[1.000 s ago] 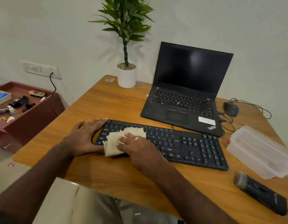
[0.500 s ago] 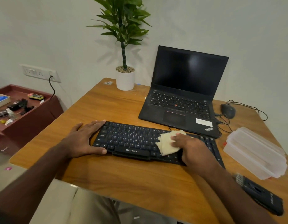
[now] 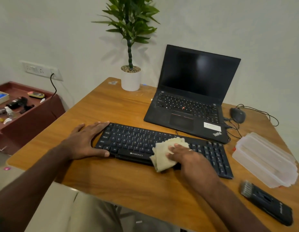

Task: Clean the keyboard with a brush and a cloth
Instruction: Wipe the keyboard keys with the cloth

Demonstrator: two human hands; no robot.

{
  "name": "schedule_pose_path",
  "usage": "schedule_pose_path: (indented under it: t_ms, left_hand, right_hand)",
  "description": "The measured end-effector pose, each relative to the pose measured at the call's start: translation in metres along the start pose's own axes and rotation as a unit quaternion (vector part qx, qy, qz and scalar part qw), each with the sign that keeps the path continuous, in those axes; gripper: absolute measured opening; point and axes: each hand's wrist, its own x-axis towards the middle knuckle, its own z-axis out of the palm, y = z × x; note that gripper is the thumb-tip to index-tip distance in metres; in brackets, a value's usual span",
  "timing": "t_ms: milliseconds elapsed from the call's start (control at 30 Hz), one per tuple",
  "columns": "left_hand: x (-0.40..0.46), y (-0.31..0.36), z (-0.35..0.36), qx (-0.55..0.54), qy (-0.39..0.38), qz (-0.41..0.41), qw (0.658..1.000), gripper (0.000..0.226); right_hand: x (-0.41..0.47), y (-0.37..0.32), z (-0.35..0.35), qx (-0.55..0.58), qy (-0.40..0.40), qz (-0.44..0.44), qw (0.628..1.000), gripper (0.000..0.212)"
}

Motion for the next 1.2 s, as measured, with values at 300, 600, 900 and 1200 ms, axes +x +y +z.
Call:
schedule_pose_path:
  t_ms: [300, 600, 900, 1200]
  left_hand:
    - [-0.001, 0.009, -0.001, -0.005, -0.019, -0.013, 1.0, 0.127]
    - [0.021, 0.134, 0.019, 0.157, 0.026, 0.105, 0.982, 0.135]
    - [0.051, 0.165, 0.034, 0.167, -0.045, 0.084, 0.981, 0.135]
    - [0.049, 0.164, 0.029, 0.158, -0.043, 0.08, 0.983, 0.138]
  right_hand:
    - [-0.002, 0.044, -0.016, 0.098, 0.18, 0.091, 0.975, 0.04]
    - [0.0, 0.027, 0.001, 0.015, 0.056, -0.065, 0.996, 0.055]
    - [-0.025, 0.072, -0.008, -0.048, 0.026, -0.047, 0.997, 0.059]
    - [-0.017, 0.059, -0.023, 0.004, 0.173, 0.121, 0.977, 0.042]
